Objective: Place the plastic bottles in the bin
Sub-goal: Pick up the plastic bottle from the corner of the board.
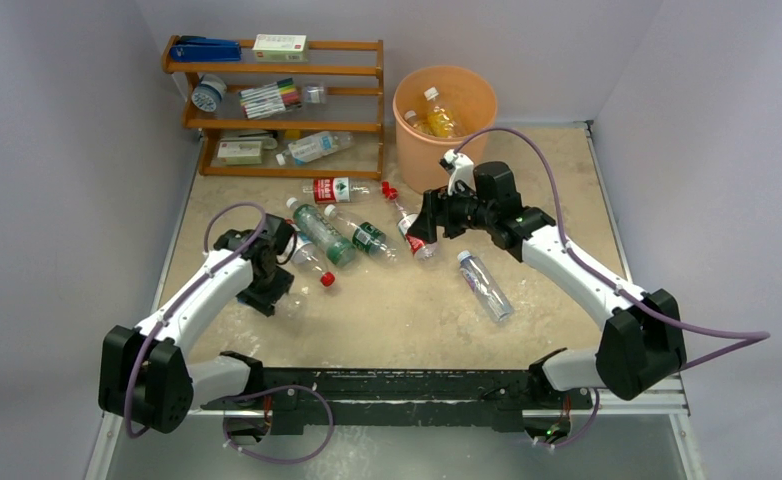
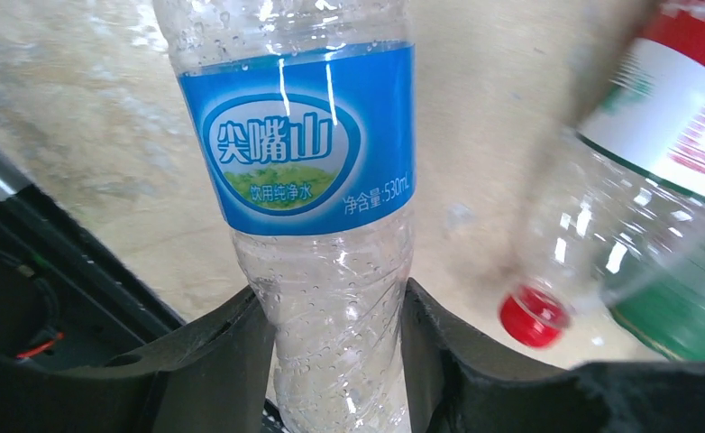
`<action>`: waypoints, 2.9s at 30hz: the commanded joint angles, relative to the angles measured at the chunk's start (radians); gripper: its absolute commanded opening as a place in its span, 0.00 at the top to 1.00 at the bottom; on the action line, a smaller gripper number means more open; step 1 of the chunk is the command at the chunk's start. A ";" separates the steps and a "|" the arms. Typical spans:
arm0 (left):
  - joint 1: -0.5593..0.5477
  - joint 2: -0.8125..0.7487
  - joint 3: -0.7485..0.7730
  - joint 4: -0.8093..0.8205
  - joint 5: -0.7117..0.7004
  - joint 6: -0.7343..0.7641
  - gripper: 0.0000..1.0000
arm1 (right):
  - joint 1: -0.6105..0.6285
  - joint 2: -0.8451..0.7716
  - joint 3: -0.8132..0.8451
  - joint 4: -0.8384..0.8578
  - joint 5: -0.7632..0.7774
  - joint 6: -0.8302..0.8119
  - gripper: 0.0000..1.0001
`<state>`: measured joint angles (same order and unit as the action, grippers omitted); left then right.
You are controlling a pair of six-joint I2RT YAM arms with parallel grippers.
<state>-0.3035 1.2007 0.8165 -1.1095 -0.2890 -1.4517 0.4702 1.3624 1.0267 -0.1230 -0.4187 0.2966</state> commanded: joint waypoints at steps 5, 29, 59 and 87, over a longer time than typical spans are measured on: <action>-0.087 -0.019 0.093 0.082 0.047 0.016 0.52 | -0.001 -0.008 -0.043 0.102 -0.111 0.045 0.21; -0.305 0.170 0.266 0.365 0.089 -0.140 0.51 | 0.095 -0.030 -0.180 0.414 -0.184 0.273 0.24; -0.424 0.283 0.366 0.524 0.088 -0.251 0.50 | 0.159 0.022 -0.223 0.424 -0.115 0.294 0.19; -0.450 0.252 0.326 0.601 0.104 -0.262 0.49 | 0.164 0.032 -0.252 0.452 -0.077 0.316 0.31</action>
<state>-0.7425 1.4918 1.1366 -0.5827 -0.1913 -1.6924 0.6273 1.4147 0.7769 0.2611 -0.4652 0.5926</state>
